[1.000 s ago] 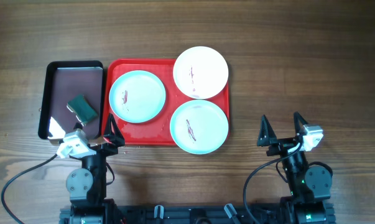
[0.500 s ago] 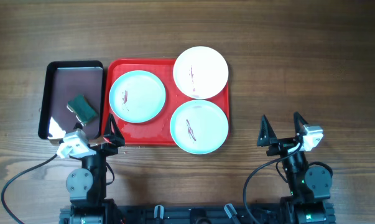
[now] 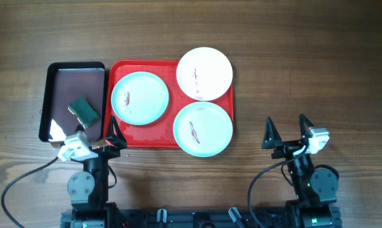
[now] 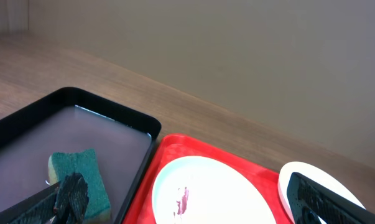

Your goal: Clean dirty plates on tray and stack at the side

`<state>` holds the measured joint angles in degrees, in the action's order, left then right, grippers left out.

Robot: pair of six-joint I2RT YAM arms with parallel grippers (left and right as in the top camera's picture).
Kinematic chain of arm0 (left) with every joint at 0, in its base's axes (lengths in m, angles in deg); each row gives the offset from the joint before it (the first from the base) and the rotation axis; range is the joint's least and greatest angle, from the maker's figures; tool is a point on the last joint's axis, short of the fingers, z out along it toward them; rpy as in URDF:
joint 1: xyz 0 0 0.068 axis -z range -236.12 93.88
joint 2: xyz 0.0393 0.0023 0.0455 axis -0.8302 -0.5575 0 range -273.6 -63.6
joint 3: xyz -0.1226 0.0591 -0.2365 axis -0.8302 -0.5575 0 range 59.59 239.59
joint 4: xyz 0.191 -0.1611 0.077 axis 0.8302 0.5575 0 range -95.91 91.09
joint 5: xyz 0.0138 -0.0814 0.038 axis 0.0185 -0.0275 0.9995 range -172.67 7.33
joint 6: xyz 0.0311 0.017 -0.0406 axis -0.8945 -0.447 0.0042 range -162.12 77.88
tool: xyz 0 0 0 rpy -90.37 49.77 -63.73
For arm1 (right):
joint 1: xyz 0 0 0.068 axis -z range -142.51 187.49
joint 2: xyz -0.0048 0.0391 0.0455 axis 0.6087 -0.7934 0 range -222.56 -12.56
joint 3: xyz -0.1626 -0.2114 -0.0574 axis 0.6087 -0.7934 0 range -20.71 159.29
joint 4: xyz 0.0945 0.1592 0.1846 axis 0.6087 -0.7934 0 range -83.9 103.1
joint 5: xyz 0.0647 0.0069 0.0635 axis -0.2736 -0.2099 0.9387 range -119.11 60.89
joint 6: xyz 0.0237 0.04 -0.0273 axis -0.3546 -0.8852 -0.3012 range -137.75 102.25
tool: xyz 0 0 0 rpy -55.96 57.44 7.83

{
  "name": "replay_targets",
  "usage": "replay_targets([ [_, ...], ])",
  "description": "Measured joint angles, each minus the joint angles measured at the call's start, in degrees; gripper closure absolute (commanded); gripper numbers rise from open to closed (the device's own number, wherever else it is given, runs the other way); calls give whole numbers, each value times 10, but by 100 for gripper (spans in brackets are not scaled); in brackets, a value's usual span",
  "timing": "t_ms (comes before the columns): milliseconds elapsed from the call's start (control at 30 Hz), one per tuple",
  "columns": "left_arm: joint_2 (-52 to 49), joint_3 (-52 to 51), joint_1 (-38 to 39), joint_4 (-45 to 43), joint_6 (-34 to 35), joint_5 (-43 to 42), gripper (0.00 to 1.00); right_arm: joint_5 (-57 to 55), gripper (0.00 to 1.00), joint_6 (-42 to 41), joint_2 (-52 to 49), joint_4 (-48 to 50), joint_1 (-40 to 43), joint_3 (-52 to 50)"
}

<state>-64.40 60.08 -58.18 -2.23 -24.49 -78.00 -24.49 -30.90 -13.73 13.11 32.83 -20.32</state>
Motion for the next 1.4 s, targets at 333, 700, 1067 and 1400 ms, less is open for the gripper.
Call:
replay_targets([
  [333,0,0,0,0,0,0,0,0,0,0,0,0,0,0],
  [700,0,0,0,0,0,0,0,-26,0,80,0,0,0,0],
  [1067,0,0,0,0,0,-7,0,19,0,105,0,33,0,0],
  [1400,0,6,0,5,0,-83,0,60,0,98,-2,-24,0,62],
])
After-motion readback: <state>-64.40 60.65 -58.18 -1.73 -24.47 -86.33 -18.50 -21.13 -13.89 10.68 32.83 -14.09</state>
